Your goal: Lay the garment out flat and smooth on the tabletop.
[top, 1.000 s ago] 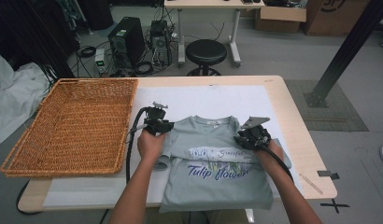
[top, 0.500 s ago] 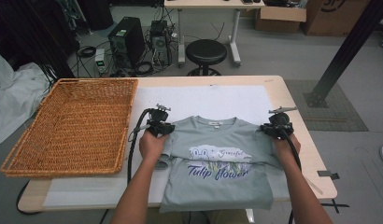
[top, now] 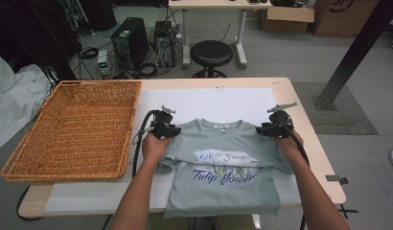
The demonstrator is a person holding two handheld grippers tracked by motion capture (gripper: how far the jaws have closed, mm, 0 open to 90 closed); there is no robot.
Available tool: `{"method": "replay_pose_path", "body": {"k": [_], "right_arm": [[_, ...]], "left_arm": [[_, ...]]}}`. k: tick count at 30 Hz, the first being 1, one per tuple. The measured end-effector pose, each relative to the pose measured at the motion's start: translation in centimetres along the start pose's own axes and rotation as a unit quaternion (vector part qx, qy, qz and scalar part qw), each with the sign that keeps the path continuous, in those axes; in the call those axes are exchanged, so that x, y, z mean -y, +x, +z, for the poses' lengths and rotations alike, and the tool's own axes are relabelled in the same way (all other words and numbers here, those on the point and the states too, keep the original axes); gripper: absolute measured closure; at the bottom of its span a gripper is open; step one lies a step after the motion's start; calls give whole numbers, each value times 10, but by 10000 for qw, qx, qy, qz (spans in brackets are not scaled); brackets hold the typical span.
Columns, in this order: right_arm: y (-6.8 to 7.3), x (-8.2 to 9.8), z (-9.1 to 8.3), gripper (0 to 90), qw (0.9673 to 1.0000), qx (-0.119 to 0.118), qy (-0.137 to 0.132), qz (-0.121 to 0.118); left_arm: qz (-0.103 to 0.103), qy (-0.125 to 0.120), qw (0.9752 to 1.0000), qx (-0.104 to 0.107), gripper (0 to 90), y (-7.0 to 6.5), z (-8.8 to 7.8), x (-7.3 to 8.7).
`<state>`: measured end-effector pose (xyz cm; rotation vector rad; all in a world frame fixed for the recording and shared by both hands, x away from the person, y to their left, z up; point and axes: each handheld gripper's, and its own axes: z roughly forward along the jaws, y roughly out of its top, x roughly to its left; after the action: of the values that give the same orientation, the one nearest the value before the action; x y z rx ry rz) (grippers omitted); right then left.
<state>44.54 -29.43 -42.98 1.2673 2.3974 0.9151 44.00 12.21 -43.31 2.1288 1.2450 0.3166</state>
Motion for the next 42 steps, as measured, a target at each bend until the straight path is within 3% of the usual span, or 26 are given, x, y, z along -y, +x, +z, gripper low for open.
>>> {"method": "replay_pose_path", "body": {"k": [2,4,6,8,10,12,15,22,26,31,33,34,36,38,40,42], "right_arm": [[1,1,3,680,9999,45,68,-70],[0,1,2,794,9999,12,96,-69],[1,1,2,841,9999,9,114,-122],[2,0,0,850,9998,-13,80,-165],[0,-2,-4,852,9999,-78,-89,-119],[-5,-5,-6,853,9998,-94,-166,-43],[-12,-12,-6,854,9996,-59,-254,47],[-25,-39,4,854,9981,125,-599,-7],[-30,-53,18,854,9974,304,-654,-74],[-35,-70,32,860,9941,667,-854,-95],[-34,-74,35,865,9915,887,-941,-150],[-33,-75,36,866,9886,1057,-1066,-153],[-33,-76,40,865,9870,1147,-1115,-133],[-33,-74,50,851,9898,1176,-778,-219],[-35,-69,61,710,9916,1208,-424,-173],[-37,-66,60,663,9914,1225,-456,12]], "left_arm": [[-1,31,10000,11,842,0,-1,-1],[-36,32,10000,-21,852,1,-1,-2],[-193,-70,9998,-26,859,2,-3,-3],[-258,-138,9996,-6,860,2,-5,-5],[-183,-27,9998,-30,860,4,-9,-12],[-254,-131,9996,-64,859,5,-13,-19],[-364,-165,9992,-88,858,9,-14,-31],[-590,-65,9977,-323,856,27,-7,-54],[-729,-164,9963,-417,854,36,-1,-63],[-837,-508,9934,-594,850,40,7,-75],[-743,-694,9916,-794,850,37,9,-79],[-713,-729,9910,-868,850,36,10,-79],[-712,-534,9915,-947,850,36,17,-78],[-819,-179,9917,-971,844,38,28,-73],[-931,101,9906,-1002,772,39,35,-69],[-917,102,9906,-1013,702,38,36,-64]]}}
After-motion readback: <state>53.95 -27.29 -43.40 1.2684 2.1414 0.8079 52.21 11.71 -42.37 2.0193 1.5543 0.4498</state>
